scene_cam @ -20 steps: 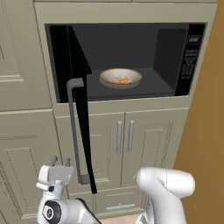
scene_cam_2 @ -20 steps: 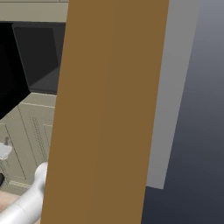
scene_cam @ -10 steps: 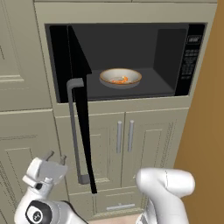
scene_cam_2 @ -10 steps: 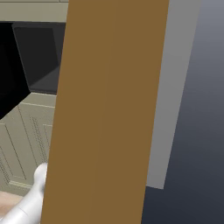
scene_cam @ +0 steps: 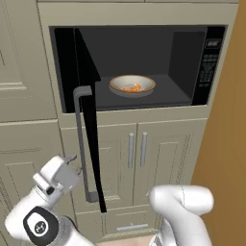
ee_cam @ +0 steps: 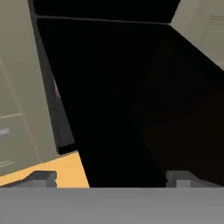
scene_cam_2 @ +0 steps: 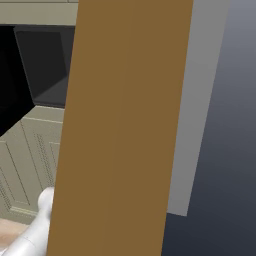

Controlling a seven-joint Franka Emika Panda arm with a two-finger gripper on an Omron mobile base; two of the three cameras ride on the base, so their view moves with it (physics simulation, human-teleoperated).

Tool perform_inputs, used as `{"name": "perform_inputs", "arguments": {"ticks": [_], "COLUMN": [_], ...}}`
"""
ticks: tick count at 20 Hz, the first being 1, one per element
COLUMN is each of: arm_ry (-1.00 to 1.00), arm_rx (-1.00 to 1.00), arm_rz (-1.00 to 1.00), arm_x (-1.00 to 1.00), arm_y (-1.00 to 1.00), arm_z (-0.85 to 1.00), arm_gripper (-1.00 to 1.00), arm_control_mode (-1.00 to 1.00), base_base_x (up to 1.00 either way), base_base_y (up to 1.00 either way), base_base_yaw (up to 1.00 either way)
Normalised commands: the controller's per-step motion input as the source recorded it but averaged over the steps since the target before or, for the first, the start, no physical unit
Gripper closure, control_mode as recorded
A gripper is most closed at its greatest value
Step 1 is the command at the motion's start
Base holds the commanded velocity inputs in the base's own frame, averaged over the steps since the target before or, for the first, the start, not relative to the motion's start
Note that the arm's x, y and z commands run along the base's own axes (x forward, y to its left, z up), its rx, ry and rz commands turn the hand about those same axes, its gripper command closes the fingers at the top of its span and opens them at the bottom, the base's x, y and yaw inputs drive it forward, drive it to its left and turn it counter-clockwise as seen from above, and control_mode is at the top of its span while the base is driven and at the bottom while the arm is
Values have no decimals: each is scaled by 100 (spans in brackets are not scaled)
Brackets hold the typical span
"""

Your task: Remove the apple from the bowl and place it on the small plate. Then place the bowl with only the shrimp in the microwave, close the door, and press the start button to microwave the shrimp.

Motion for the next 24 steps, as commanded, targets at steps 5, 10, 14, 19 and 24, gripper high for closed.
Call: {"name": "perform_inputs", "arguments": {"ticks": [5, 10, 14, 19, 24], "arm_ry": [2, 0, 0, 2, 2], "arm_rx": [32, 35, 26, 18, 15], "arm_rz": [0, 1, 5, 15, 25], "arm_x": [0, 0, 5, 43, 78], "arm_y": [-100, -100, -100, -100, -89], "arm_z": [49, 39, 14, 5, 2], "arm_gripper": [-100, -100, -100, -100, -100], "arm_control_mode": [-100, -100, -100, -100, -100], "base_base_x": [0, 0, 0, 0, 0], "base_base_y": [0, 0, 0, 0, 0], "base_base_yaw": [0, 0, 0, 0, 0]}}
